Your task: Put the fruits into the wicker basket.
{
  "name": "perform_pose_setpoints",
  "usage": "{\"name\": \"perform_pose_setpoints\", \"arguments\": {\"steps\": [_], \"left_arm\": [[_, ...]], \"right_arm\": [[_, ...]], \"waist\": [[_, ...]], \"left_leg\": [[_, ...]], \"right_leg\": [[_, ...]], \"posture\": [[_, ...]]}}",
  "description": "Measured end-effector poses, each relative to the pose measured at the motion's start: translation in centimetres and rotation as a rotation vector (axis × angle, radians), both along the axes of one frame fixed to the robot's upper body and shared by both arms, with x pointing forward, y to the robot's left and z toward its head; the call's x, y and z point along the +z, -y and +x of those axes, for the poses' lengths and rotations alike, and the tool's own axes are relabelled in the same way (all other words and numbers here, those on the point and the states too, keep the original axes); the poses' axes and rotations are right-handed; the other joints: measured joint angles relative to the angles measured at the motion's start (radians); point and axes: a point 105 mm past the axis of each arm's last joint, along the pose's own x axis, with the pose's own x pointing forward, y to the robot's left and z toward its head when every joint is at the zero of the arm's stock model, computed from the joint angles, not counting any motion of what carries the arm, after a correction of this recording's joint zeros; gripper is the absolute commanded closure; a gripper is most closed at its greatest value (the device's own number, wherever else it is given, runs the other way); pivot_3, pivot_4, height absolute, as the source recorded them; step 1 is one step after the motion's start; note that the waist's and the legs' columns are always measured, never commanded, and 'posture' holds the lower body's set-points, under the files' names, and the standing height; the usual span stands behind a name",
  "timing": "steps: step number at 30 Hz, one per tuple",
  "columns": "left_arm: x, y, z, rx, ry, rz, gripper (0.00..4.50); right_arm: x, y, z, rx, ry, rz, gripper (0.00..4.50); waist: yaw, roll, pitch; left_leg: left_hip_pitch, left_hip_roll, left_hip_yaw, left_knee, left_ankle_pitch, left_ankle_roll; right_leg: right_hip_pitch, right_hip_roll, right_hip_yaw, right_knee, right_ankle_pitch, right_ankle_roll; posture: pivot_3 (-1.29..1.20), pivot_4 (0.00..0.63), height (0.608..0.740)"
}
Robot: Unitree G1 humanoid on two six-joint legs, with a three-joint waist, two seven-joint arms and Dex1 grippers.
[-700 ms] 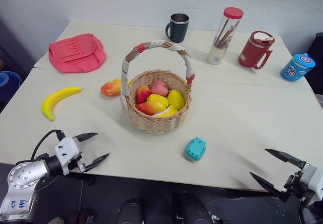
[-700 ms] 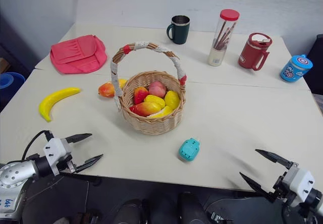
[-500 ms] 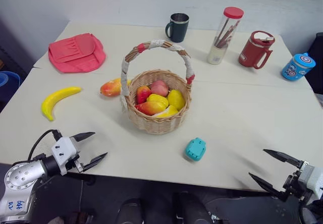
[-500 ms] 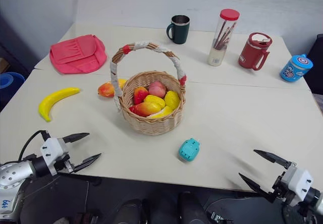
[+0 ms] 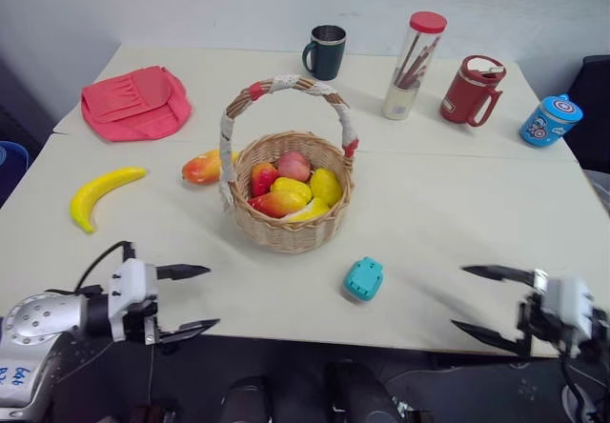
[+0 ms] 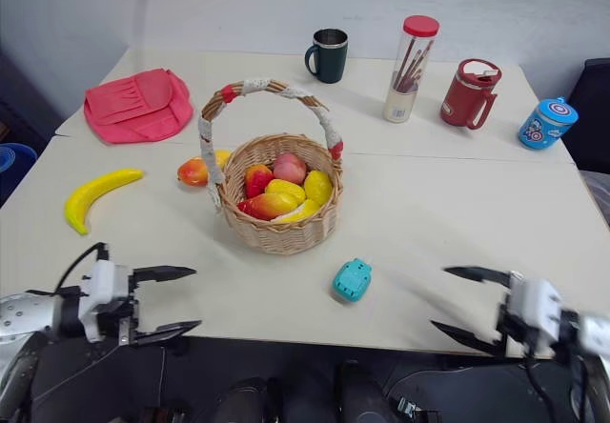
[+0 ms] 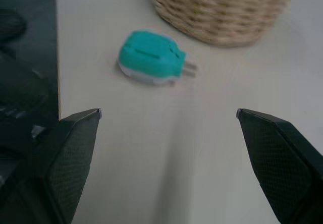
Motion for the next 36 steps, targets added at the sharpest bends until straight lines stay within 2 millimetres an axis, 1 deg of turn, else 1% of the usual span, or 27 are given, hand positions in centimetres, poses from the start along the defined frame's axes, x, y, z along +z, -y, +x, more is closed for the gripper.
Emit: {"name": "perform_pose_setpoints", "arguments": {"steps": [2,4,7,9,12,15,17,22,24,26,32,34,35,36], "left_arm": [[0.4,0.9,0.0,-0.029,0.008,-0.018,0.00],[0.2,1.6,-0.1,-0.046,-0.006,-0.028,0.00],[-0.2,2.2,-0.1,-0.057,-0.022,-0.038,0.00],[-0.3,2.2,0.0,-0.053,-0.022,-0.035,0.00],[-0.3,2.1,0.1,-0.034,-0.023,-0.036,0.00],[-0.3,2.0,0.2,-0.021,-0.020,-0.038,0.00],[-0.4,2.0,0.2,-0.015,-0.020,-0.039,0.00],[-0.3,2.1,0.4,-0.014,-0.011,-0.040,0.00],[-0.1,2.3,0.6,-0.024,0.004,-0.036,0.00],[0.0,2.4,0.8,-0.027,0.012,-0.032,0.00],[-0.1,2.3,1.5,-0.019,0.018,-0.029,0.00],[-0.1,2.4,1.5,-0.022,0.023,-0.034,0.00],[-0.2,2.6,1.5,-0.024,0.023,-0.038,0.00],[-0.2,2.7,1.5,-0.026,0.021,-0.041,0.00]], "right_arm": [[0.5,-2.1,0.6,0.084,-0.014,-0.002,0.01],[0.4,-4.1,1.7,0.145,-0.075,-0.017,0.01],[0.6,-7.3,3.7,0.206,-0.102,-0.028,0.01],[0.0,-8.4,4.3,0.238,-0.119,-0.076,0.01],[-1.6,-9.1,5.4,0.255,-0.154,-0.148,0.01],[-2.8,-9.3,5.9,0.286,-0.174,-0.232,0.01],[-3.0,-9.1,6.3,0.304,-0.180,-0.277,0.01],[-3.0,-9.1,7.2,0.371,-0.202,-0.389,0.01],[-3.3,-8.9,7.3,0.393,-0.231,-0.432,0.44],[-3.3,-8.8,7.4,0.395,-0.237,-0.436,0.77],[-3.4,-8.6,7.3,0.394,-0.247,-0.397,0.77],[-3.6,-8.4,6.7,0.387,-0.272,-0.334,0.77],[-3.4,-8.4,6.2,0.375,-0.285,-0.279,0.77],[-2.6,-8.2,5.8,0.350,-0.290,-0.199,0.77]], "waist": [[0.004,0.000,0.000],[0.007,0.000,0.000],[0.005,0.000,0.000],[0.006,0.000,0.000],[0.018,0.000,0.001],[0.020,0.000,0.001],[0.019,0.000,0.001],[0.013,0.001,0.001],[0.014,0.001,0.001],[0.015,0.001,0.001],[0.015,0.001,0.001],[0.018,0.001,0.001],[0.019,0.001,0.001],[0.020,0.001,0.001]], "left_leg": [[-0.001,0.000,-0.001,-0.001,0.000,-0.001],[-0.002,0.000,-0.002,0.000,0.000,-0.001],[-0.004,0.000,-0.001,0.002,0.000,-0.001],[-0.004,0.000,-0.001,0.003,0.000,-0.001],[-0.006,0.000,-0.001,0.004,0.000,0.000],[-0.006,0.000,-0.001,0.005,-0.001,0.000],[-0.006,0.000,-0.001,0.006,-0.001,0.000],[-0.006,0.000,-0.001,0.010,-0.001,0.000],[-0.006,0.001,-0.002,0.011,-0.001,0.000],[-0.006,0.000,-0.002,0.011,-0.001,0.000],[-0.007,0.001,-0.002,0.012,-0.002,0.000],[-0.007,0.001,-0.002,0.012,-0.002,0.000],[-0.009,0.001,-0.003,0.013,-0.002,0.000],[-0.010,0.000,-0.003,0.013,-0.002,0.000]], "right_leg": [[-0.001,0.001,-0.001,0.000,0.000,-0.001],[-0.002,0.001,-0.001,0.000,-0.001,-0.001],[-0.003,0.001,-0.001,0.000,-0.001,-0.001],[-0.003,0.001,-0.001,0.000,-0.001,-0.001],[-0.004,0.000,-0.002,0.000,-0.001,-0.001],[-0.004,0.000,-0.003,0.000,0.000,-0.001],[-0.004,0.000,-0.003,0.000,0.000,-0.001],[-0.004,0.000,-0.003,0.005,-0.001,-0.001],[-0.004,0.000,-0.003,0.006,-0.001,-0.001],[-0.004,0.000,-0.003,0.006,-0.001,-0.001],[-0.004,0.000,-0.003,0.006,-0.001,-0.001],[-0.004,-0.001,-0.004,0.006,-0.001,-0.001],[-0.005,-0.001,-0.004,0.006,-0.001,-0.001],[-0.006,-0.001,-0.004,0.006,-0.001,-0.001]], "posture": [[0.00,0.150,0.740],[0.00,0.150,0.740],[0.00,0.150,0.740],[0.00,0.150,0.740],[0.00,0.150,0.740],[0.00,0.150,0.740],[0.00,0.150,0.740],[0.00,0.150,0.740],[0.00,0.150,0.740],[0.00,0.150,0.740],[0.00,0.150,0.740],[0.00,0.150,0.740],[0.00,0.150,0.740],[0.00,0.150,0.740]]}}
